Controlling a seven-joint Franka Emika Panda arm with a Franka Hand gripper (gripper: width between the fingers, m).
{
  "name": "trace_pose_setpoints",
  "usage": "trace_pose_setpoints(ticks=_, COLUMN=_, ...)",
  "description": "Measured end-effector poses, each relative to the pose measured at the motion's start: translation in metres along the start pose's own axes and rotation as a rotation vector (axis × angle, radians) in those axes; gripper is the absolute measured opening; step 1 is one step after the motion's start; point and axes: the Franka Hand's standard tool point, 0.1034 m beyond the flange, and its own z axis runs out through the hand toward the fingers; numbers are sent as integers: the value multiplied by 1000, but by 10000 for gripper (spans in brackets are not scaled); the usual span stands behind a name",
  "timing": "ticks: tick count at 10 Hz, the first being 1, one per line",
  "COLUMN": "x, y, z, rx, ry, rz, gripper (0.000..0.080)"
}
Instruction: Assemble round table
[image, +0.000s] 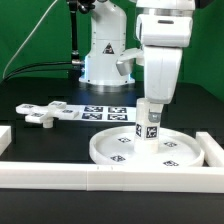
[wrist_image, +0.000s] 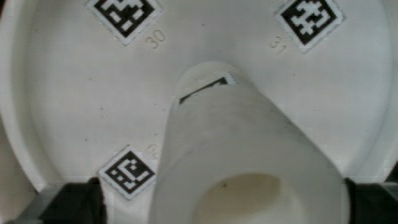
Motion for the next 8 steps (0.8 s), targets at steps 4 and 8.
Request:
trace_pose_setpoints(ticks=4, x=-4, y=0, z=1, rx=0, ry=-16, rz=-191, gripper=637)
trace_pose_setpoints(ticks=8, x=-5, y=0, z=1, rx=0, ry=-17, rz=-175, gripper=406)
